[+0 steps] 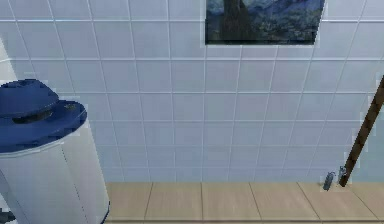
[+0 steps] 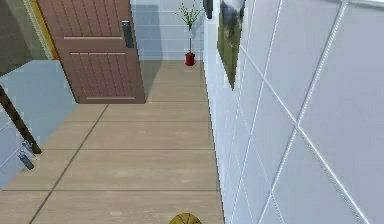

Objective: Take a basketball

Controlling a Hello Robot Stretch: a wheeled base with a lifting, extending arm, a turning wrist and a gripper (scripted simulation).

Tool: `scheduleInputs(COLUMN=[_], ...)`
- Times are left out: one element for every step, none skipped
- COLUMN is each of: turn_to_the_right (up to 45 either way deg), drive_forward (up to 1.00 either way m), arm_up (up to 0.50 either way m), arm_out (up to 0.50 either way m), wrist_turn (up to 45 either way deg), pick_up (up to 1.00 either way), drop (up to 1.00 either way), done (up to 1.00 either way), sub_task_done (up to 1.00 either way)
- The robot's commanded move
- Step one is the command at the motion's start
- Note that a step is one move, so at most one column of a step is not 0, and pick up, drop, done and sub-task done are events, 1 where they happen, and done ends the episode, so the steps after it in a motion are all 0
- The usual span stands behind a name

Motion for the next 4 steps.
scheduleInputs(turn_to_the_right=[0.0, 0.0, 0.0, 0.0], drive_forward=[0.0, 0.0, 0.0, 0.0], arm_up=[0.18, 0.0, 0.0, 0.0], arm_out=[0.0, 0.18, 0.0, 0.0], wrist_turn=[0.0, 0.0, 45.0, 45.0], pick_up=[0.0, 0.0, 0.0, 0.0], drop=[0.0, 0.0, 0.0, 0.0], done=[0.0, 0.0, 0.0, 0.0], sub_task_done=[0.0, 0.0, 0.0, 0.0])
